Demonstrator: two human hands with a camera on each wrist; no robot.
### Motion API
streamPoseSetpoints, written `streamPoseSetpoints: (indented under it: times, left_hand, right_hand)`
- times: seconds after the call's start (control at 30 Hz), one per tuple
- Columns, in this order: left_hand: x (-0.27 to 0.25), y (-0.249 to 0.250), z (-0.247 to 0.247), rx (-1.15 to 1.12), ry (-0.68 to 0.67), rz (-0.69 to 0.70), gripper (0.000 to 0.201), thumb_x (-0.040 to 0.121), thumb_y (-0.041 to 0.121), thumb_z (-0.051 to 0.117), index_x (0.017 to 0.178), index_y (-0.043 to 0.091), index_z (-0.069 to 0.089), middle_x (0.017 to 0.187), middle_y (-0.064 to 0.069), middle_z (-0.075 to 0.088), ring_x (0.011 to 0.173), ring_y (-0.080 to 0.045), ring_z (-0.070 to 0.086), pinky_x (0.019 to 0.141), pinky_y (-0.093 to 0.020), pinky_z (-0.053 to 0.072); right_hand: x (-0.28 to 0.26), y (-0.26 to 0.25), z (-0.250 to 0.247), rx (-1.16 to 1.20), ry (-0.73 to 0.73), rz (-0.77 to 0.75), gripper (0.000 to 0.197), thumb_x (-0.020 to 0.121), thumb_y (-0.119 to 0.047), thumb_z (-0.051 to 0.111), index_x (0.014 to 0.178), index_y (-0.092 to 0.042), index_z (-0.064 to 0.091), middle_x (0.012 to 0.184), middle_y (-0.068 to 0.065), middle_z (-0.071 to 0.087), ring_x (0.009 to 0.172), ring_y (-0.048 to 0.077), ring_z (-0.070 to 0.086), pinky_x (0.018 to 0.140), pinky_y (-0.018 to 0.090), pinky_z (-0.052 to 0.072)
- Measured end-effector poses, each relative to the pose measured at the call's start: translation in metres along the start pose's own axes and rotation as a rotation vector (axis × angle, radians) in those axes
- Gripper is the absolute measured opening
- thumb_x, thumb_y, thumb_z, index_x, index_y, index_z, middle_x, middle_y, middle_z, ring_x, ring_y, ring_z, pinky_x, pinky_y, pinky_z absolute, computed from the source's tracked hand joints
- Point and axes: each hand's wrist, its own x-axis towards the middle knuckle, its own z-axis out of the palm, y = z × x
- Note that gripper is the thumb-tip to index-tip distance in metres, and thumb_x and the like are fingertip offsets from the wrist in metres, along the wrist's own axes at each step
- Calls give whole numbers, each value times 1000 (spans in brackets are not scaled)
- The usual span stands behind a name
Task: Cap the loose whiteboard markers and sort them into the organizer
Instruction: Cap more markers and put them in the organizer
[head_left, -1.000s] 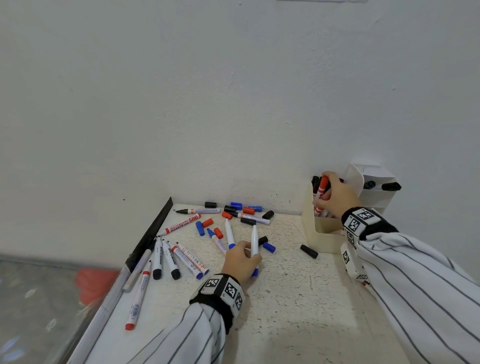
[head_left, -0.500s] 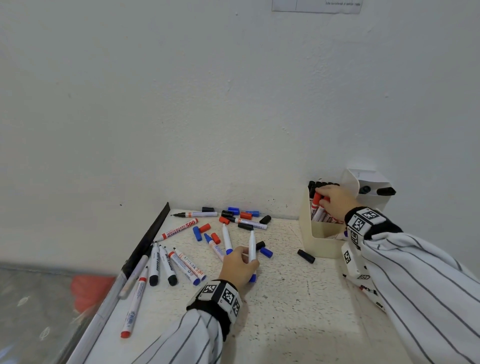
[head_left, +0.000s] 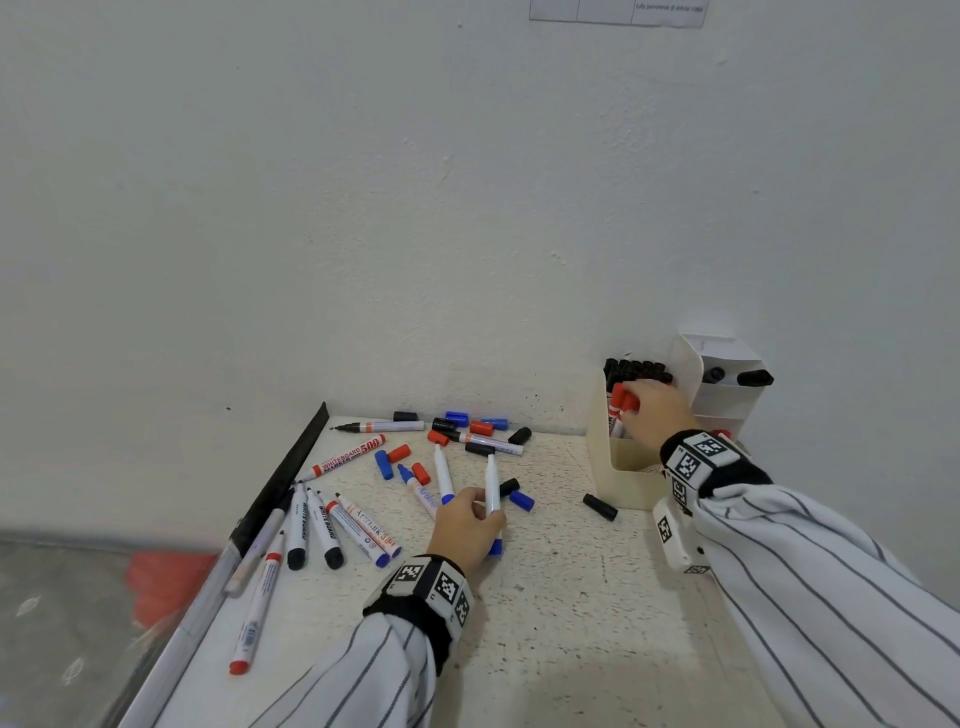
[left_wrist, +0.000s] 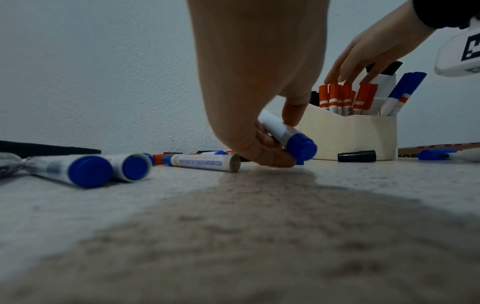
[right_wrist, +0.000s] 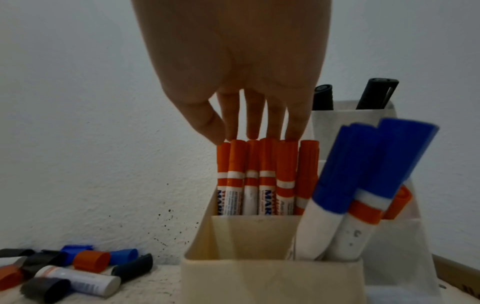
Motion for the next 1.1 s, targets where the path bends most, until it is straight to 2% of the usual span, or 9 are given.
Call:
streamPoseSetpoints:
  times: [0.13,0.23,0.37,0.47,0.57,0.7,0.87,0.97,1.1]
  left_hand:
    - [0,0,-1,-53,62,10,38,94,20,50,130,9,48,103,-3,57,88,-13,53,78,-20,43]
    - [0,1,-1,-85,91,-3,38,94,21,51,131,10,47,104,-4,57,88,-13,55,72,-17,42]
    - [0,2,-3,-89,136,-1,39,96,19,46,133,8,44,114,-9,57,90,-14,53,76,-20,42]
    - [0,2,-2,-124,174,3,33,98,17,39,127,5,47,100,-6,54,84,-16,53,73,-26,47]
    - [3,0,-1,-144,226,-3,28,99,16,34,118,1,50,92,-8,53,73,-13,51,64,-25,49]
    - [4,-2,0,-124,256,4,26,100,16,32,112,2,51,88,-7,50,65,-8,42,52,-17,32]
    - [6,-4,-1,-145,253,-6,28,99,16,33,113,1,52,86,-6,50,66,-9,43,52,-16,33]
    - [6,-2,-2,-161,246,-18,28,99,17,35,119,4,49,95,-7,54,75,-10,50,58,-15,40]
    - [4,0,-3,-183,218,-57,38,96,18,43,133,7,41,122,-14,55,107,-25,58,92,-36,51]
  right_hand:
    - [-5,-3,4,-107,-153,-12,56,90,-14,46,143,-9,27,150,11,29,135,29,29,112,41,25]
    - [-10,-9,1,-186,-262,1,61,95,-18,40,148,-13,11,157,4,6,143,25,8,114,43,12]
    - [-19,-23,1,-159,-67,-50,50,90,-14,46,139,-11,37,153,10,19,140,29,14,115,40,11]
    - [-33,-42,13,55,91,-168,27,88,-9,49,112,-12,60,126,8,49,120,23,38,104,34,30]
    - [-47,-60,32,248,-283,-203,23,90,-8,49,108,-15,62,116,3,57,106,14,49,101,32,40]
    - [-58,-71,67,142,-680,-167,43,90,-17,51,133,-23,49,135,4,46,120,19,45,101,30,36]
    - [-60,-74,84,40,-677,-114,46,93,-16,44,138,-13,38,137,9,41,121,23,43,97,28,35]
    - [-57,-73,87,-11,-666,-79,49,94,-17,42,141,-12,32,143,7,32,129,24,35,106,33,33]
    - [-52,-69,89,20,-585,-61,49,91,-17,47,139,-14,37,141,6,33,127,24,35,105,34,34]
